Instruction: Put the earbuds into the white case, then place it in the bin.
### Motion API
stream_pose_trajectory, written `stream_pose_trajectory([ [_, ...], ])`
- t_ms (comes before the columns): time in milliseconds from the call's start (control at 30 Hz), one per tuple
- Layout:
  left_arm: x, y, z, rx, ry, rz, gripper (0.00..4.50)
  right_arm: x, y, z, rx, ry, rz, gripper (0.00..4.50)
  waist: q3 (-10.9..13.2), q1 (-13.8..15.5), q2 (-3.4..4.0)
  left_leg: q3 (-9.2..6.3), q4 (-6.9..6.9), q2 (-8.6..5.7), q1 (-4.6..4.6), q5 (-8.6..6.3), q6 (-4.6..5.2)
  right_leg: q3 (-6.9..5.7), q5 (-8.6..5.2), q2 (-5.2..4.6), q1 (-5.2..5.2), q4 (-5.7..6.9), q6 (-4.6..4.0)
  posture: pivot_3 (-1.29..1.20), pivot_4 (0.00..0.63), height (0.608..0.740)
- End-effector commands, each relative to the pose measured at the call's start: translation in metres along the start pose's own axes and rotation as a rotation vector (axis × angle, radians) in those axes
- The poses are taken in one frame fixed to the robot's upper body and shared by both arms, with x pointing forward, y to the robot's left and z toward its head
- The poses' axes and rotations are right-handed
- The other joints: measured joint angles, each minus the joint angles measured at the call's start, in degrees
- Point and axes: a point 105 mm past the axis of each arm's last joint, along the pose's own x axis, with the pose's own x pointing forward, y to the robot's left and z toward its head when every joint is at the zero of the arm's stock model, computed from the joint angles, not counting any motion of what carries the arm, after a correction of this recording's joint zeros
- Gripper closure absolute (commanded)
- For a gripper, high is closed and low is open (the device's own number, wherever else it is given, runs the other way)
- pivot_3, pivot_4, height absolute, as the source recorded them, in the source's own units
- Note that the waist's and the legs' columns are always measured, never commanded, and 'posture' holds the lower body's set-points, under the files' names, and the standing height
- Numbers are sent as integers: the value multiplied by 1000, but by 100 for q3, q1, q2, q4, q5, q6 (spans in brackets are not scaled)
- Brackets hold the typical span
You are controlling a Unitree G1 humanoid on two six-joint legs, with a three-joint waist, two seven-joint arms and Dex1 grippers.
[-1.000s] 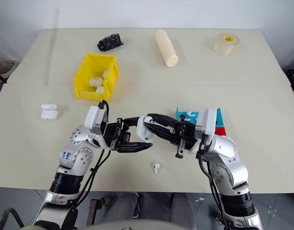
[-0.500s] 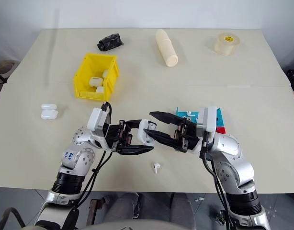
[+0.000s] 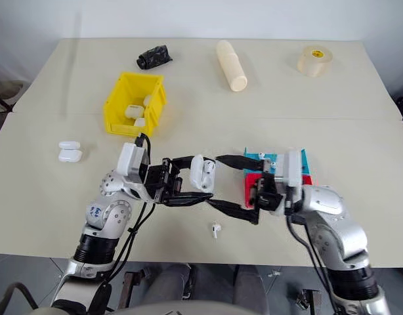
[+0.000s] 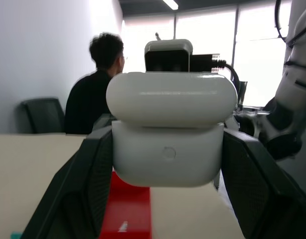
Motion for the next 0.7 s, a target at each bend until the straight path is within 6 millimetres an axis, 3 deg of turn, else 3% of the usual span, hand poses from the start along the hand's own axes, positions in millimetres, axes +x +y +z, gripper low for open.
stream_pose_trajectory([
  [33, -14, -1, 2, 44, 19, 54, 1695, -42, -17, 2, -82, 87, -115, 11, 0, 3, -1, 0, -1, -1, 0, -1, 1, -1, 0, 0, 2, -2, 0, 0, 150, 740],
  [333, -13, -3, -4, 70, 20, 133, 1695, -135, -46, -28, -182, 326, -371, 11, 0, -9, 0, 8, 2, 1, 5, 1, 1, 0, 2, 2, 7, -1, 3, 0, 150, 740],
  [400, -11, -2, -5, 86, 24, 151, 1695, -146, -49, -33, -178, 346, -405, 11, 0, -9, 0, 9, 1, 1, 8, 1, 1, 0, 2, 2, 7, 0, 3, 0, 150, 740],
  [533, -13, 5, -7, 117, 28, 213, 1695, -141, -54, -33, -211, 349, -388, 11, 0, -27, 2, 13, 0, 3, 9, 1, 0, 3, 2, 3, 6, -1, 3, 0, 150, 740],
  [700, -13, 7, -4, 124, 25, 219, 1695, -106, -71, -21, -185, 379, -335, 11, -1, -28, 4, 17, 2, 10, 14, 2, -1, 7, 2, 3, 6, 6, 3, 0, 150, 740],
])
